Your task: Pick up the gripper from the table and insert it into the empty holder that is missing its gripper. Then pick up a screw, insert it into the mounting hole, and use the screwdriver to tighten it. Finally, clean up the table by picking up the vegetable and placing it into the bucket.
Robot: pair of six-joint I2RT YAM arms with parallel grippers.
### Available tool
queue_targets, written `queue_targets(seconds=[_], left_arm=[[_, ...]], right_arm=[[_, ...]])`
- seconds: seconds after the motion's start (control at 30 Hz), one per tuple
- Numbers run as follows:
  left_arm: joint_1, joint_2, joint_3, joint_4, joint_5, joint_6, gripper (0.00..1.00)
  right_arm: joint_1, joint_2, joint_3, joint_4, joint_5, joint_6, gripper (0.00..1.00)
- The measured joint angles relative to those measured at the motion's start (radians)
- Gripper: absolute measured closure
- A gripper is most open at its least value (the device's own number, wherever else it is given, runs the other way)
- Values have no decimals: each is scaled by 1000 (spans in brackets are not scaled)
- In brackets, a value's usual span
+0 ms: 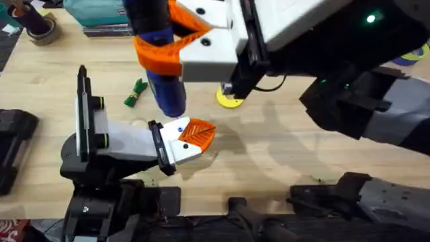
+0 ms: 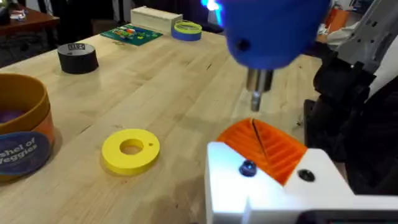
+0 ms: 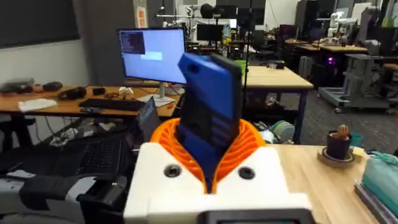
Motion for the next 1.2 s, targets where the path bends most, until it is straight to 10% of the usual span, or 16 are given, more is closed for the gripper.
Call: queue_targets(seconds=[1.2], left_arm=[[0,0,0,0,0,0,984]], right_arm=[[31,0,-61,7,0,-45,976]])
